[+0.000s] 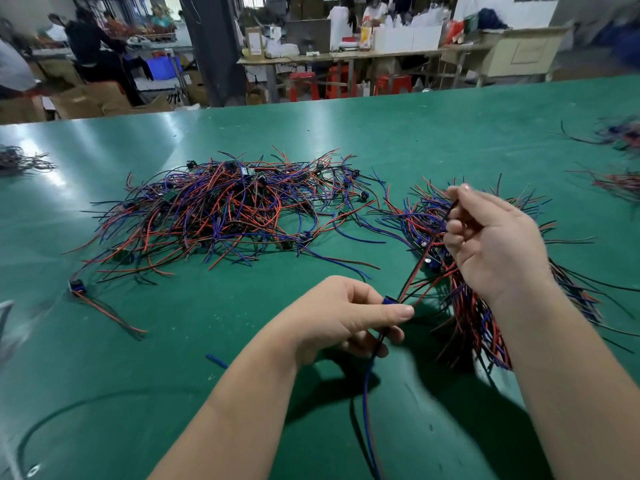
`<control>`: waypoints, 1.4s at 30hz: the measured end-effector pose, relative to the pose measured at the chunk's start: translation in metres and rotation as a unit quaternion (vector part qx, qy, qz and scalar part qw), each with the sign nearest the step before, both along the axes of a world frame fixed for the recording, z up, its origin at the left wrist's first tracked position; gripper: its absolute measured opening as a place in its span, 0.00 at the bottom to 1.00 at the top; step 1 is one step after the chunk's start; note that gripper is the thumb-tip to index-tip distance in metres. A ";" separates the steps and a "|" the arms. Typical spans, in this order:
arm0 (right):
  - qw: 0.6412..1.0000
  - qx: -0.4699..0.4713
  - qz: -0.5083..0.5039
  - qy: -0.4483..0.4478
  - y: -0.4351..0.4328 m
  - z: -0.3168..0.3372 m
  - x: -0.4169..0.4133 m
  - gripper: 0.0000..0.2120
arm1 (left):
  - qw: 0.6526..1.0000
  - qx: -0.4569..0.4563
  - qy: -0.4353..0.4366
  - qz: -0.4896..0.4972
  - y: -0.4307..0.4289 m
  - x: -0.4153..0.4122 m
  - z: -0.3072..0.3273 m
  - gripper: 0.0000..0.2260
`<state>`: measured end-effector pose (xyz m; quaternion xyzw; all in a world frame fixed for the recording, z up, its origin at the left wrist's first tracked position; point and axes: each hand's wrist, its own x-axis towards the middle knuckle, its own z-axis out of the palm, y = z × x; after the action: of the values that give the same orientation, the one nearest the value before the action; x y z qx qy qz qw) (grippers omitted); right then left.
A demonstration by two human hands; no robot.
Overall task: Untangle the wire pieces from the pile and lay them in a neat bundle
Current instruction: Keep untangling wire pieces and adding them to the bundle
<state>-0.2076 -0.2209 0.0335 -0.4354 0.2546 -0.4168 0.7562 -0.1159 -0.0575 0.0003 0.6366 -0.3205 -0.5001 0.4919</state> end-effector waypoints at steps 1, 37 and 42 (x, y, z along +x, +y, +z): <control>1.000 0.005 -0.012 -0.018 -0.001 0.001 -0.001 0.06 | 1.000 0.011 -0.010 -0.013 0.002 0.003 0.000 0.13; 0.984 -0.085 0.035 -0.150 -0.015 0.029 -0.036 0.08 | 0.820 0.093 -0.561 0.064 -0.011 0.035 -0.054 0.12; 0.945 -0.282 -0.105 0.132 -0.030 0.008 -0.028 0.07 | 0.811 0.103 -0.572 0.062 -0.015 0.036 -0.053 0.10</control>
<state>-0.2353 -0.2510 0.0415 -0.6526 0.2685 -0.4872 0.5144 -0.0800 -0.0727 -0.0528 0.8732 -0.4502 -0.0437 0.1813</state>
